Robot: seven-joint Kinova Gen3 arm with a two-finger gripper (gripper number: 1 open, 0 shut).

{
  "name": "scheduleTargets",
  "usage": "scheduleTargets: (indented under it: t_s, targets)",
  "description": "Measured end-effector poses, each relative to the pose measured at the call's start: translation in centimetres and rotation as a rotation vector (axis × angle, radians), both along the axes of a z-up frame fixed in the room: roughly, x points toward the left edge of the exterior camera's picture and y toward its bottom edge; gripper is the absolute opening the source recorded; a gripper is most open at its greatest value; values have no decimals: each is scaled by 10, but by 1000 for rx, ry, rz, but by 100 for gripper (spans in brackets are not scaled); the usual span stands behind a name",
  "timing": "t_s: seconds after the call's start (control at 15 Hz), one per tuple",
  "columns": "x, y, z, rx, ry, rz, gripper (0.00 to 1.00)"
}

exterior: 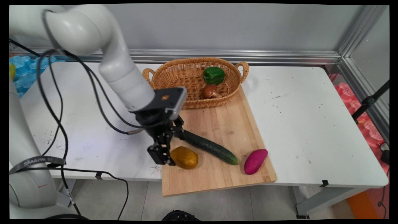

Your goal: Pick up the potato from the cutting board, then place the picked object in the vegetable basket

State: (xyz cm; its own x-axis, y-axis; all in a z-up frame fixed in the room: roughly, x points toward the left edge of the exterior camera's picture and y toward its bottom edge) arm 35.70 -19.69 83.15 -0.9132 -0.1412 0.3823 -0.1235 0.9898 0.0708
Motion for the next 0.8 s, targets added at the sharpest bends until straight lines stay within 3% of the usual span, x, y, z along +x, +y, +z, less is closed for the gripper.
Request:
scheduleTargets:
  t_s: [0.4,0.47,0.8]
  targets:
    - [-25,-12,-32,24,-41,-27,100]
    - [-27,-13,-34,25,-44,-31,0]
    - [-32,-21,-37,28,-47,-79,0]
